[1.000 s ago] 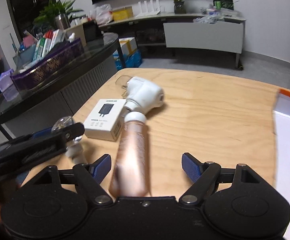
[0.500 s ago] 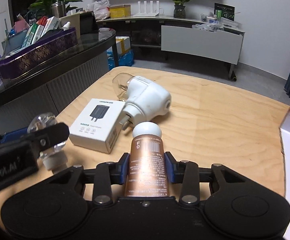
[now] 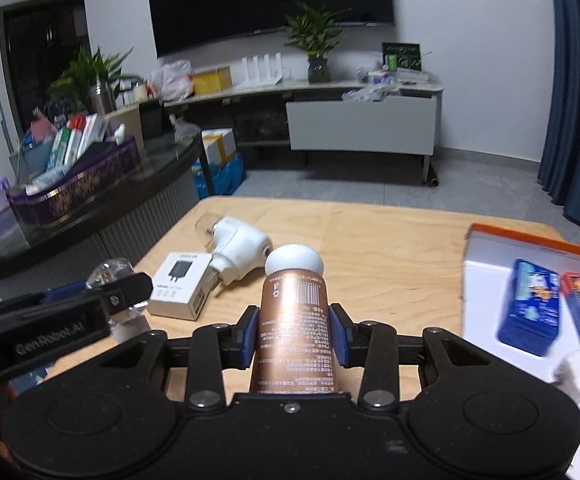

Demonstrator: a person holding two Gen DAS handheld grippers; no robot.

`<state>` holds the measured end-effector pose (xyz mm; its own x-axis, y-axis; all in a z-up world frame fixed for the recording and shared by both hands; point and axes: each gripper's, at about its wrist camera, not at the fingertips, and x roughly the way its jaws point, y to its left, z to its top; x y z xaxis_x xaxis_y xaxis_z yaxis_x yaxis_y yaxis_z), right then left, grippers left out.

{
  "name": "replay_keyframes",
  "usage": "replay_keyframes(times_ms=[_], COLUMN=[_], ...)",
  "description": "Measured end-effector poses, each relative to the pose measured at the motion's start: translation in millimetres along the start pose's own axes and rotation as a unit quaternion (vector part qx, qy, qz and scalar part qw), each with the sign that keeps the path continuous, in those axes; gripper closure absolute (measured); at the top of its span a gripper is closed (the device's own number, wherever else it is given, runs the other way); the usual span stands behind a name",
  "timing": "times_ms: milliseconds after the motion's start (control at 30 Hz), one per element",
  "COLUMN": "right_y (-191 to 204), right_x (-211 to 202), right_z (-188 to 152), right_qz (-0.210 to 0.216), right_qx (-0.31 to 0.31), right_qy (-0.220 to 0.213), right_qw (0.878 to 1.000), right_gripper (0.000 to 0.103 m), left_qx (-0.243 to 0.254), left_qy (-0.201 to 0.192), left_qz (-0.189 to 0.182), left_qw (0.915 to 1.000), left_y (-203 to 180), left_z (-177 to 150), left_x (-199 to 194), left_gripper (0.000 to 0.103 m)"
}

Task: Organize rigid objects
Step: 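Carry the glass bottle and bronze bottle with both tools over the lid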

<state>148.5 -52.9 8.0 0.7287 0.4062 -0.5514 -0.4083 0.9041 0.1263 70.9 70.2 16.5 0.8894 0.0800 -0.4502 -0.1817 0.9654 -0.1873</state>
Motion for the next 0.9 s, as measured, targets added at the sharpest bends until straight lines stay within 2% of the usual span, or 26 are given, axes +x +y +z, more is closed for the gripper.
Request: replay_keyframes(times_ms=[433, 900], right_y=[-42.6, -100.4], right_x=[-74.3, -141.0], right_z=[-14.2, -48.7], right_qz=[-0.037, -0.088], right_qx=[0.042, 0.098], right_qy=[-0.038, -0.079], right_qw=[0.998, 0.988], right_gripper=[0.057, 0.057], left_qx=[0.046, 0.102], left_qy=[-0.01, -0.006], left_qz=[-0.048, -0.102], left_qw=[0.9978, 0.9896], left_y=[-50.4, -107.1], left_z=[1.1, -18.5], left_x=[-26.9, -40.6], left_gripper=[0.052, 0.052])
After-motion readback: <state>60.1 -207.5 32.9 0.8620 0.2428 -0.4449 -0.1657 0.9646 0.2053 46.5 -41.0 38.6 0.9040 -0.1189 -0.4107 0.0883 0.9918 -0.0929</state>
